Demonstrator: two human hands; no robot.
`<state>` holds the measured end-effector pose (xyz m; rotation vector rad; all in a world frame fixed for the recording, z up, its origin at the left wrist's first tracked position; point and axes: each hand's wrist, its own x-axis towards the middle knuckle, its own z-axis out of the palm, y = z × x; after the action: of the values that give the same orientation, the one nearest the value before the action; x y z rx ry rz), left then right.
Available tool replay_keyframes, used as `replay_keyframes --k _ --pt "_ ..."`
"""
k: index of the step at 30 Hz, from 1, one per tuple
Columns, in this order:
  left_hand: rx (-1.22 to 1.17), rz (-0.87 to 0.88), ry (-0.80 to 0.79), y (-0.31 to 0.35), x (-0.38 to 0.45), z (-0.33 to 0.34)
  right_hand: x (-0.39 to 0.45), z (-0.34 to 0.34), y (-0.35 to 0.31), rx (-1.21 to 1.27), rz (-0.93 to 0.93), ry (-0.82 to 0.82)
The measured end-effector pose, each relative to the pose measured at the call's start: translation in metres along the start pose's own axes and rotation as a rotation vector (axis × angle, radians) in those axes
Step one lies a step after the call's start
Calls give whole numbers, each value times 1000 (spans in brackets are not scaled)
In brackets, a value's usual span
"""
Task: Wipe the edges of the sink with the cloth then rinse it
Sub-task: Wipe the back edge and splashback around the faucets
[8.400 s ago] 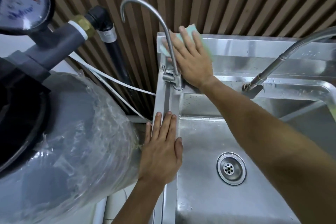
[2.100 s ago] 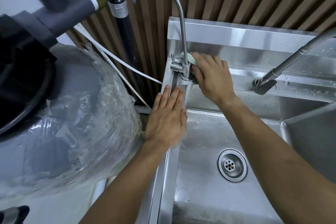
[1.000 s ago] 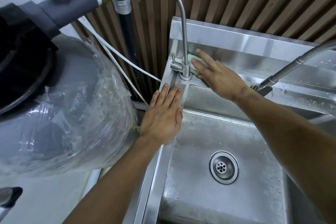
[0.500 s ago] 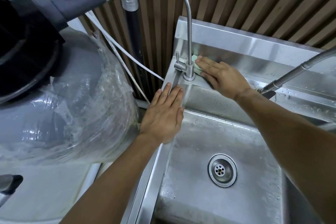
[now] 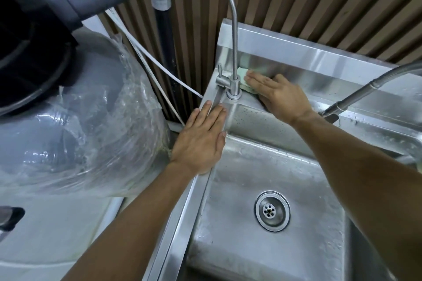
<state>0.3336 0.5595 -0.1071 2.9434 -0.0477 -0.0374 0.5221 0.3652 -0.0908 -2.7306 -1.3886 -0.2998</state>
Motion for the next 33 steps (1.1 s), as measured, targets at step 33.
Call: replay_keyframes --k 33 --pt "-29 -3 -39 -2 -1 1 -28 -4 -14 -95 214 -28"
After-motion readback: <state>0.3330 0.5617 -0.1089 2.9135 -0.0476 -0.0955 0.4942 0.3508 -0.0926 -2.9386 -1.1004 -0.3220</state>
